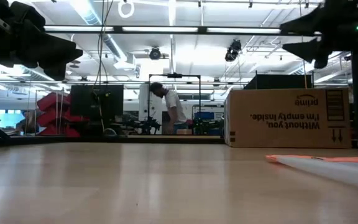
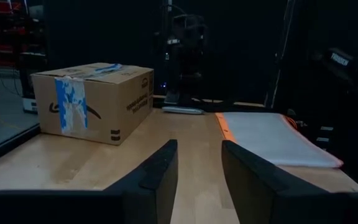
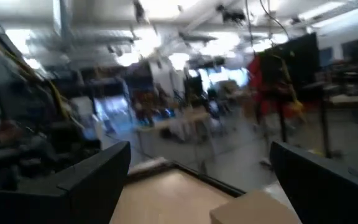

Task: Unpack boxes
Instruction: Open the cardboard box using the cutter

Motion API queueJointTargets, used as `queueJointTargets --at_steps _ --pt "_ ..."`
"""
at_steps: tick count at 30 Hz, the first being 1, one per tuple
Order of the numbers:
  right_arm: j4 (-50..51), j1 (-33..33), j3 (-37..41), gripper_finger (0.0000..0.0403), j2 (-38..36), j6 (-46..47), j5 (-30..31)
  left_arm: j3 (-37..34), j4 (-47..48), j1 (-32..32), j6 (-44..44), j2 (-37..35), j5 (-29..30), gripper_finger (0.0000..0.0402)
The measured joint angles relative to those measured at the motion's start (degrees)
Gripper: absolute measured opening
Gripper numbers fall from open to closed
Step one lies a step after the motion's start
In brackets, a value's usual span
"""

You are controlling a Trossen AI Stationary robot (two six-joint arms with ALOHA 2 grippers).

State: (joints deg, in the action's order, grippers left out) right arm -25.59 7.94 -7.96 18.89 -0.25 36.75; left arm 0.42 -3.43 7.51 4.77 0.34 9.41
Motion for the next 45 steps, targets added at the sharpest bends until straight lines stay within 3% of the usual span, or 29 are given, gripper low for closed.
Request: queueJointTargets --at_steps 10,14,18,25,40,45 --pt "29.0 2.4 -15.5 0.0369 20.8 9.7 5.6 0.0 0.0 0.0 0.0 0.0 0.0 0.0117" --pt "51.4 3.2 -23.1 0.0369 26.0 22.6 6.4 0.0 0.0 0.0 0.0 0.0 0.0 0.0116" --pt "63.5 3.1 -25.9 0.0367 29.6 33.2 1.7 0.0 0.0 0.0 0.0 0.0 0.0 0.0112" --pt "76.1 -1.7 -25.9 0.0338 35.3 43.9 -14.9 0.0 0.0 0.0 0.0 0.0 0.0 0.0115" --pt "85.9 -4.9 -26.1 0.0296 55.7 34.9 -35.9 0.0 0.0 0.0 0.0 0.0 0.0 0.0115" --pt "89.8 -4.9 -29.0 0.0295 62.8 34.5 -35.6 0.0 0.0 0.0 0.0 0.0 0.0 0.0117"
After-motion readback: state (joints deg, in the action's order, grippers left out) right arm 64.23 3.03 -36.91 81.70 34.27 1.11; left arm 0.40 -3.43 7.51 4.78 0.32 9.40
